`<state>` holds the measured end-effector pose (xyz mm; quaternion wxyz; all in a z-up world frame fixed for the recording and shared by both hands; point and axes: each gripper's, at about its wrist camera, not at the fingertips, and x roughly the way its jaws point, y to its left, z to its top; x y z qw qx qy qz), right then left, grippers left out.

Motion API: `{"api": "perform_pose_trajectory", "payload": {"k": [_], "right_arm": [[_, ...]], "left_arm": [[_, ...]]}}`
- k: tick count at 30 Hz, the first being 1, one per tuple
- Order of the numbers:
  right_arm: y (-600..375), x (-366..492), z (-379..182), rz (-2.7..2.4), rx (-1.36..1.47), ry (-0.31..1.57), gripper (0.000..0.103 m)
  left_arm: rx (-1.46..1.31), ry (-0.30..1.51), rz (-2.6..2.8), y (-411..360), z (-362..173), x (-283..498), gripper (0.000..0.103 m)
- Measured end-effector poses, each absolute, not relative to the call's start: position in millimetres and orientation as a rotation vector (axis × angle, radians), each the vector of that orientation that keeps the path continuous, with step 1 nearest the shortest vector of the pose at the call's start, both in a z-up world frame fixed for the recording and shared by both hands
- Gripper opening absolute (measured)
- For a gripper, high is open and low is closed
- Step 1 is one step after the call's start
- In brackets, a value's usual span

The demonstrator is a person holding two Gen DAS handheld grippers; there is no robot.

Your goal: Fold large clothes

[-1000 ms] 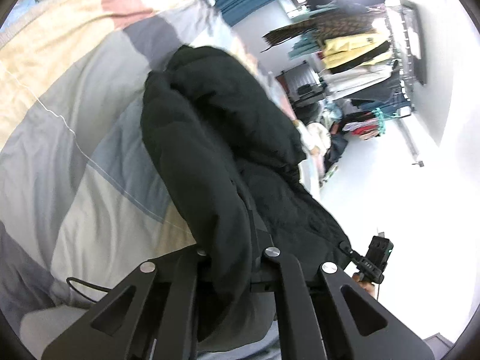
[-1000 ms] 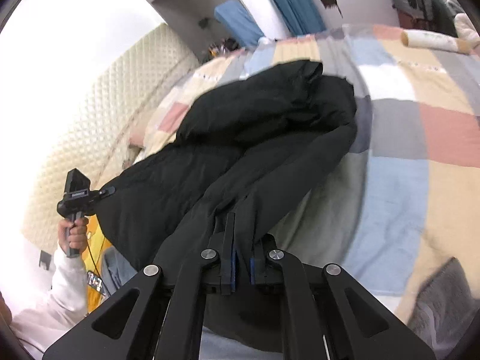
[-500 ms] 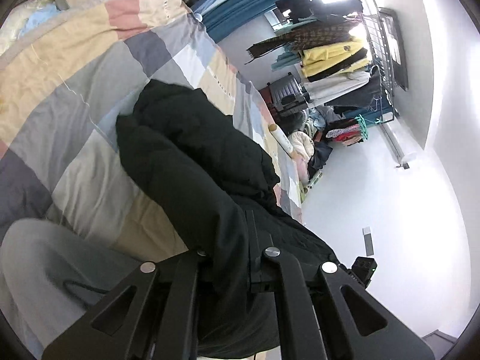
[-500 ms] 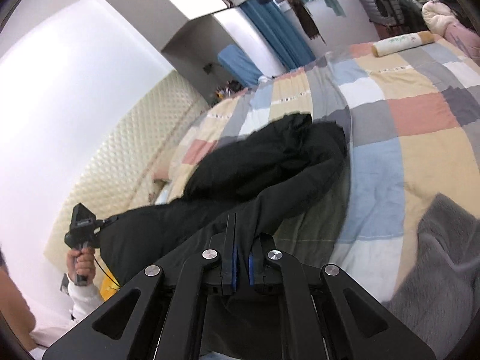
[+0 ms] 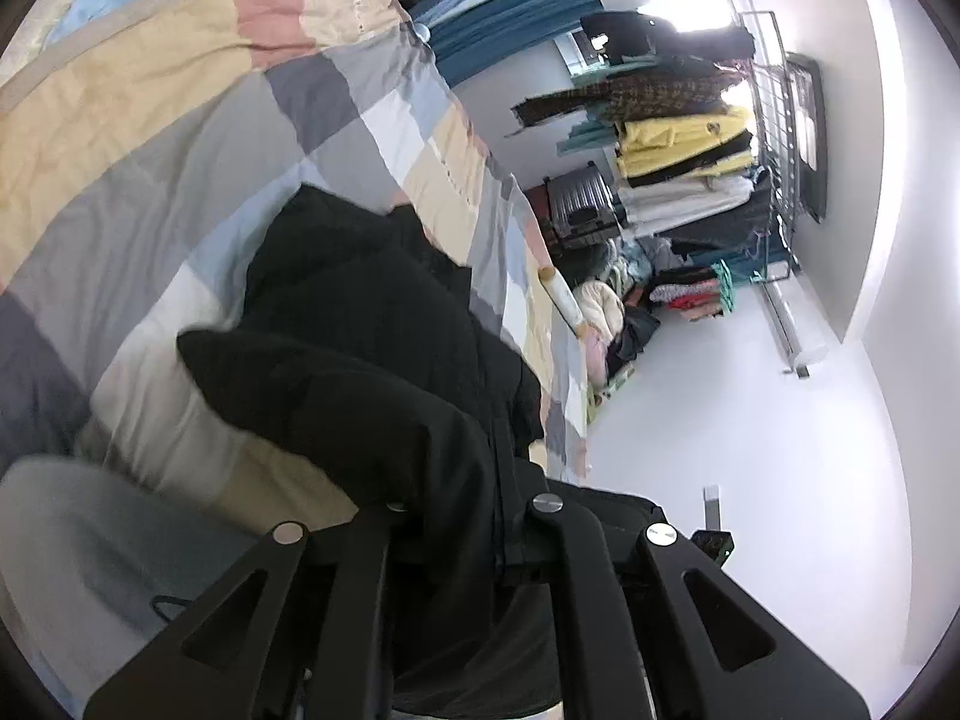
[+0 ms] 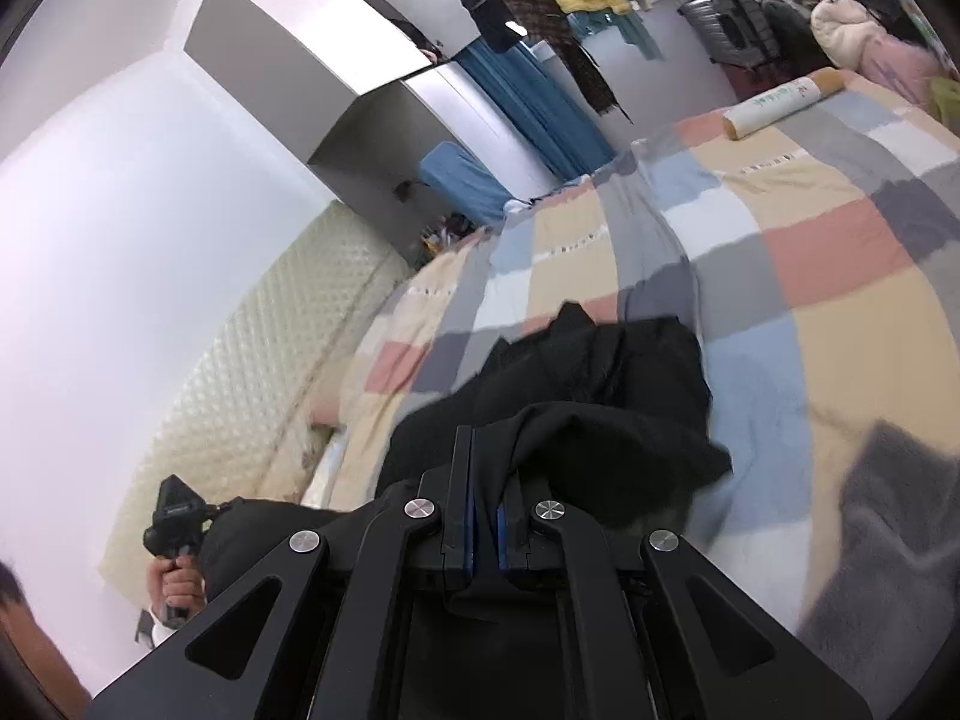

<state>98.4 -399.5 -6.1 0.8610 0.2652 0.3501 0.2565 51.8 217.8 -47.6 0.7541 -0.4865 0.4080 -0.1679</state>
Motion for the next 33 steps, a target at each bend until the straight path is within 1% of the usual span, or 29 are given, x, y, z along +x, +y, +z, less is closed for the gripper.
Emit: {"api": "perform_pose_trajectory", "payload": {"k": [4, 8, 13, 17, 21, 25, 28, 30, 33], "right_arm": [[-402, 147, -12, 0.501, 0.613, 0.735, 0.003], [-402, 199, -28, 0.450, 0.650, 0.758, 0.003], [-399, 252, -63, 0.390, 0.661, 0.826, 0.003], [-396, 285, -98, 0.342, 0.651, 0.888, 0.003], [-389, 314, -135, 0.315, 0.632, 0.956, 0.003], [-382, 332, -165, 0.318, 0.642, 1.004, 0.002], [-381, 340, -179, 0.321, 0.672, 1.014, 0.002], [-383, 342, -182, 0.339, 0.696, 1.020, 0.002], [-390, 339, -179, 0.348, 0.746, 1.017, 0.003]], "left_arm": [[-1.003, 0.890, -0.278, 223, -41, 96, 0.007], [-0.929, 0.924, -0.192, 223, -46, 140, 0.009], [-0.837, 0.997, -0.090, 216, -69, 192, 0.011], [-0.804, 1.053, -0.033, 211, -99, 230, 0.014], [-0.724, 1.118, 0.004, 200, -129, 269, 0.014], [-0.684, 1.157, 0.015, 187, -152, 287, 0.014], [-0.671, 1.166, 0.005, 184, -160, 293, 0.014], [-0.661, 1.183, -0.016, 186, -163, 294, 0.014], [-0.721, 1.187, -0.044, 193, -161, 290, 0.014]]}}
